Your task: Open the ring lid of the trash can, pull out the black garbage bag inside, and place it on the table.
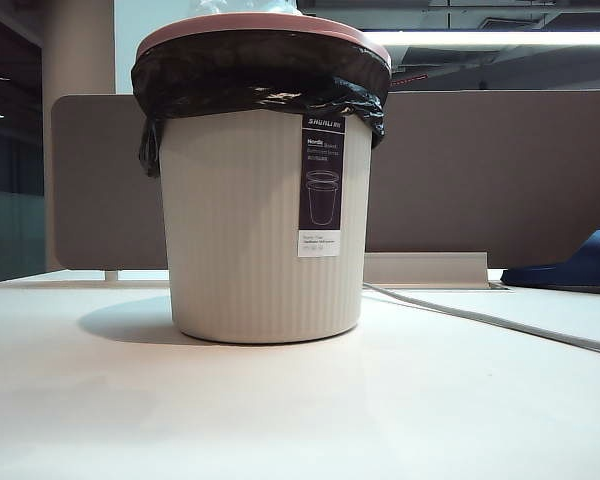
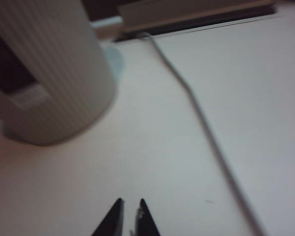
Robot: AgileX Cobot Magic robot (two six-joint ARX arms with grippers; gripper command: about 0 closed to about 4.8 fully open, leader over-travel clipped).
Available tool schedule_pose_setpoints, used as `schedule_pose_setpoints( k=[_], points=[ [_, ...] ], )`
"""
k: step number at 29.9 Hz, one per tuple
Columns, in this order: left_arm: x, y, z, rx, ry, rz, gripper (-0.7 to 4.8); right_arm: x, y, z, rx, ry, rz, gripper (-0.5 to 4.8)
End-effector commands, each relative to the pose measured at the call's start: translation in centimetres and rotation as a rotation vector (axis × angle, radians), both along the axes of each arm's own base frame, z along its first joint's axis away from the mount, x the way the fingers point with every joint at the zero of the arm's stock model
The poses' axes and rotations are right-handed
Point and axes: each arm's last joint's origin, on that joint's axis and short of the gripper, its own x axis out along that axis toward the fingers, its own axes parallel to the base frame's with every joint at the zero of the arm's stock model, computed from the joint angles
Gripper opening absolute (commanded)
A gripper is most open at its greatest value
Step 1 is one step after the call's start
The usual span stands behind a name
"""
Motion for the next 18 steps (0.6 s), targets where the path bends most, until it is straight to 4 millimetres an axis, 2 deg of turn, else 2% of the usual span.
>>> schedule_pose_setpoints(
  k=[1,7,12,18],
  points=[
    [0.0,0.0,0.0,-0.059,0.007,0.002,3.32,0.1,0.1,1.2,0.254,-0.014,0.016,0.41],
    [0.0,0.0,0.0,-0.062,0.007,0.003,3.32,0.0,0.3,2.3,0.454,-0.020,0.074,0.44],
    [0.0,0.0,0.0,-0.063,0.007,0.003,3.32,-0.4,0.6,3.6,0.453,-0.096,0.231,0.20],
    [0.0,0.0,0.0,-0.063,0.007,0.003,3.32,-1.5,0.8,6.8,0.371,-0.238,0.270,0.17]
  ],
)
